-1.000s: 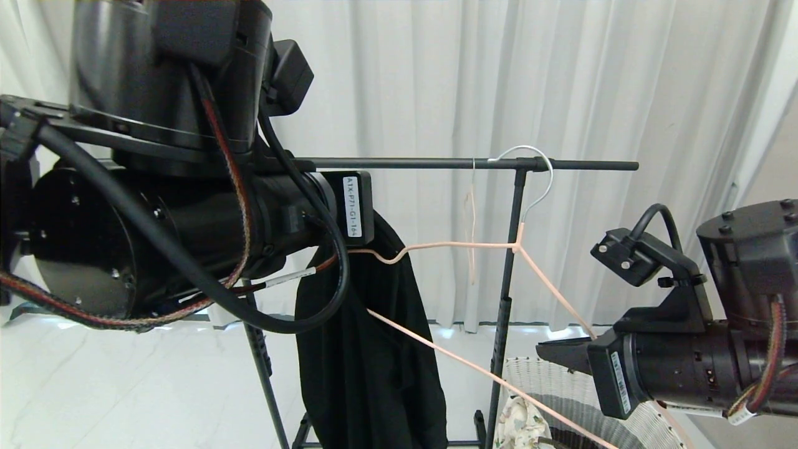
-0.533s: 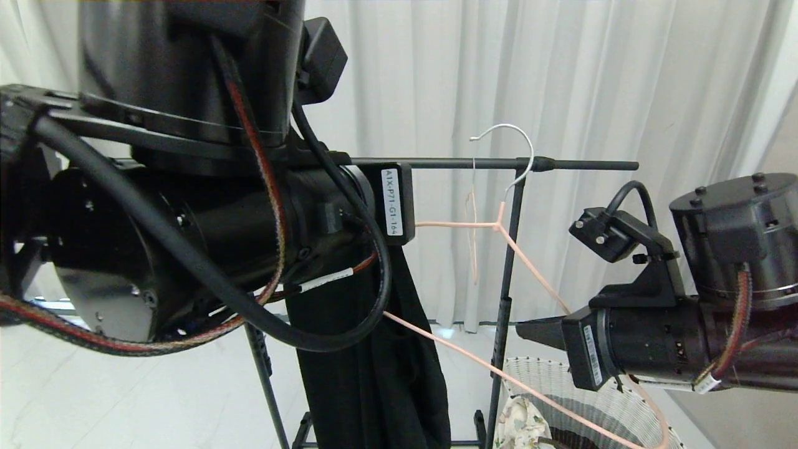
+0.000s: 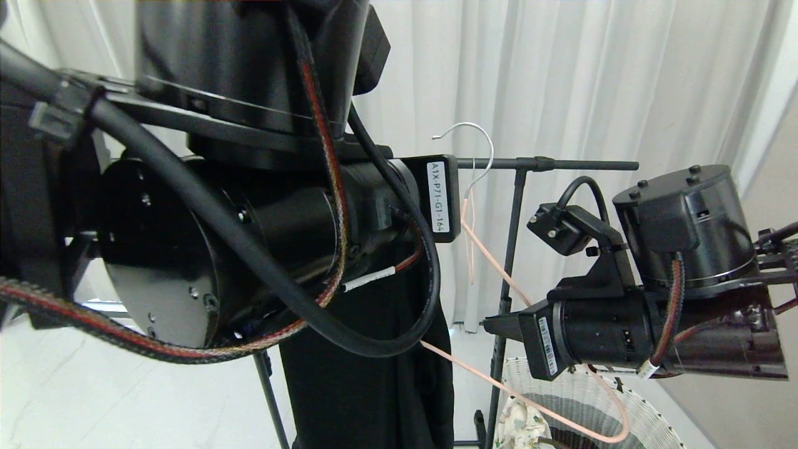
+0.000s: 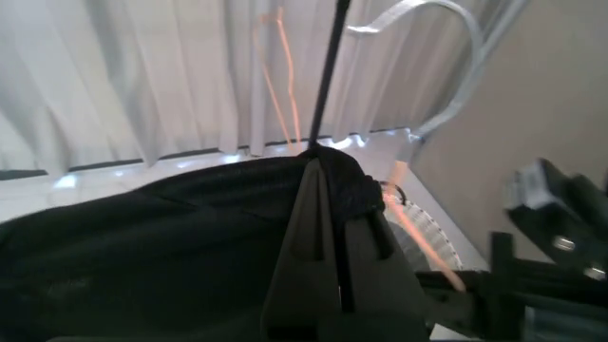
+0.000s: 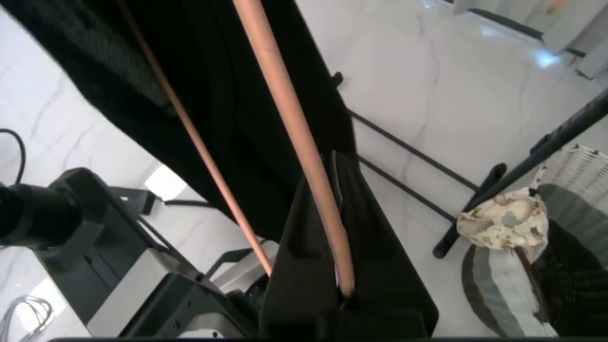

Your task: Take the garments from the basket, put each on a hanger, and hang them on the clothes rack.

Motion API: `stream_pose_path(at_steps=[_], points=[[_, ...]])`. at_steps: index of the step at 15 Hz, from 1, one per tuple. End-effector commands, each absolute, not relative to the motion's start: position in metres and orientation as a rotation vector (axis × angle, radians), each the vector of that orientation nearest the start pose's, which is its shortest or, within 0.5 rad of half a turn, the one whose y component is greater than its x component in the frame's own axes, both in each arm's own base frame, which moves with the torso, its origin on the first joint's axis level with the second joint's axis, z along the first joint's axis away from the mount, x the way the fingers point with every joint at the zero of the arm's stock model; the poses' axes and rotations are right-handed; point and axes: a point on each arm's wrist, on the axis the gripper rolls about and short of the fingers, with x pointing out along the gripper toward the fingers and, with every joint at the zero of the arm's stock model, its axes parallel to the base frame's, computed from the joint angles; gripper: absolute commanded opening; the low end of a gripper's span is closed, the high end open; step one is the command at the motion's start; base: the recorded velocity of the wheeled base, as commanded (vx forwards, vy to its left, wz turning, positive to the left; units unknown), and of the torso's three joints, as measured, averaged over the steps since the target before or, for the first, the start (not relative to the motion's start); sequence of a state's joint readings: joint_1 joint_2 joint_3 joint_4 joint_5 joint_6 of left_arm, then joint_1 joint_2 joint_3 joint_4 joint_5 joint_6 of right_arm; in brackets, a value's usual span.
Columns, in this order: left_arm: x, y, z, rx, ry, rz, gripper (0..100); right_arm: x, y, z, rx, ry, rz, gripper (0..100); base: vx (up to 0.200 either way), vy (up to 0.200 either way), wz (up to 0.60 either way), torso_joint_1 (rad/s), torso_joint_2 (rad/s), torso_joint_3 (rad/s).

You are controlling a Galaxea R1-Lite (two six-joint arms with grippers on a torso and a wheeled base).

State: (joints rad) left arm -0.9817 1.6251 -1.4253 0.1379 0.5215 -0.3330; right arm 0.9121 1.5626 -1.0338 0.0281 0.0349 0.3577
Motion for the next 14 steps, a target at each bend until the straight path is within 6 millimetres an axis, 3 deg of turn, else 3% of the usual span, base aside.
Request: stream_pose_path(at_steps=[1, 7, 10, 14], points=[[0.17, -0.245, 0.305, -0.09, 0.326, -0.426, 0, 0.169, 0.223, 0.22, 0.073, 0.686, 0.816, 0, 0.0, 0.0, 0.0, 0.0, 0.0, 0.0], [0.174, -0.244, 0.302, -0.084, 0.331, -0.413, 0, 0.171, 0.226, 0.216, 0.072, 0.684, 0.81, 0, 0.0, 0.0, 0.0, 0.0, 0.0, 0.0], [0.191, -0.228, 0.3, -0.064, 0.323, -0.338, 0, 0.173, 0.226, 0.205, 0.061, 0.65, 0.74, 0, 0.0, 0.0, 0.0, 0.0, 0.0, 0.0], [0.192, -0.23, 0.293, -0.045, 0.338, -0.337, 0, 0.179, 0.238, 0.197, 0.079, 0.561, 0.717, 0, 0.0, 0.0, 0.0, 0.0, 0.0, 0.0]])
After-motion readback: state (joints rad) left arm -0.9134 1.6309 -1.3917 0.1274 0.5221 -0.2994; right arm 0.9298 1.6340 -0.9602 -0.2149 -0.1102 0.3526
